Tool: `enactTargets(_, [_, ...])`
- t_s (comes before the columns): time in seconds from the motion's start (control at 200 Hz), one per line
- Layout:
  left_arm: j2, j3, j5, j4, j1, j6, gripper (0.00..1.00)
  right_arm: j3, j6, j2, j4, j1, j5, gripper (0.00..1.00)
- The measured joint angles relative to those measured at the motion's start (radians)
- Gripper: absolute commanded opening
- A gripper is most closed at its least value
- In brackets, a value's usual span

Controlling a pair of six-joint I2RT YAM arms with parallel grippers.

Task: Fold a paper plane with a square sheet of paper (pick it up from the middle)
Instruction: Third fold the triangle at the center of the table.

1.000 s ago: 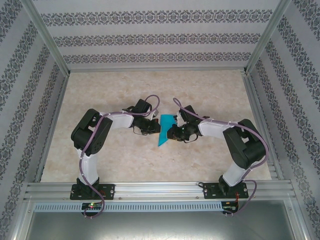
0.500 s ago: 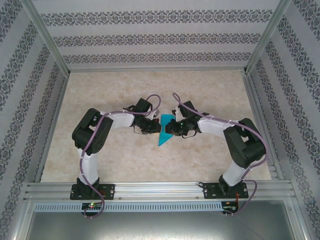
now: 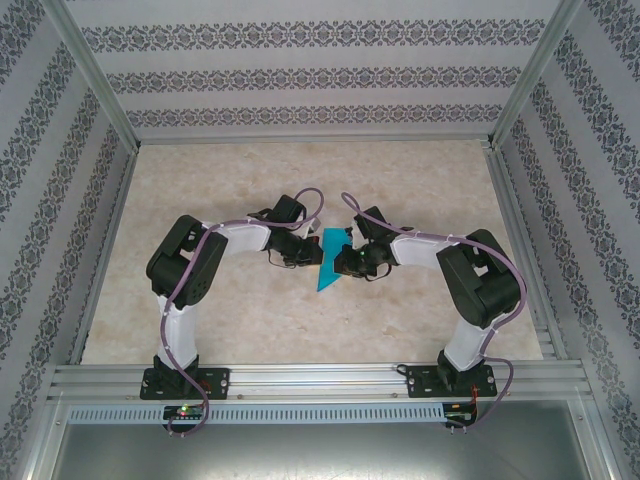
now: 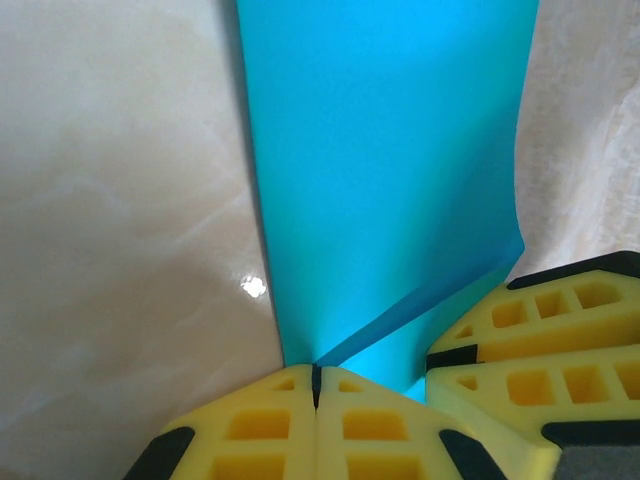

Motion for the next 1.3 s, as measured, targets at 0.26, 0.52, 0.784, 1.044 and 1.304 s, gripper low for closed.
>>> enactTargets(0.26, [0.011, 0.02, 0.003, -0.019, 0.0, 0.013, 0.07, 0.004, -0.015, 0.0, -0.016, 0.0, 0.025, 0.15])
enactTargets(0.52, [0.018, 0.039, 0.0, -0.04, -0.005, 0.024, 0.15, 0.019, -0.038, 0.006, -0.046, 0.002, 0.05, 0.14])
enactTargets(0.784, [0.004, 0.075, -0.039, -0.111, -0.011, 0.029, 0.32, 0.031, -0.041, 0.015, -0.059, 0.002, 0.05, 0.13])
enactTargets(1.044, [-0.139, 0.069, -0.1, -0.181, -0.012, 0.029, 0.36, 0.034, -0.041, 0.016, -0.064, 0.007, 0.051, 0.13])
enactTargets(1.304, [-0.274, -0.062, -0.094, -0.153, -0.074, 0.0, 0.33, 0.035, -0.04, 0.016, -0.064, 0.008, 0.05, 0.13])
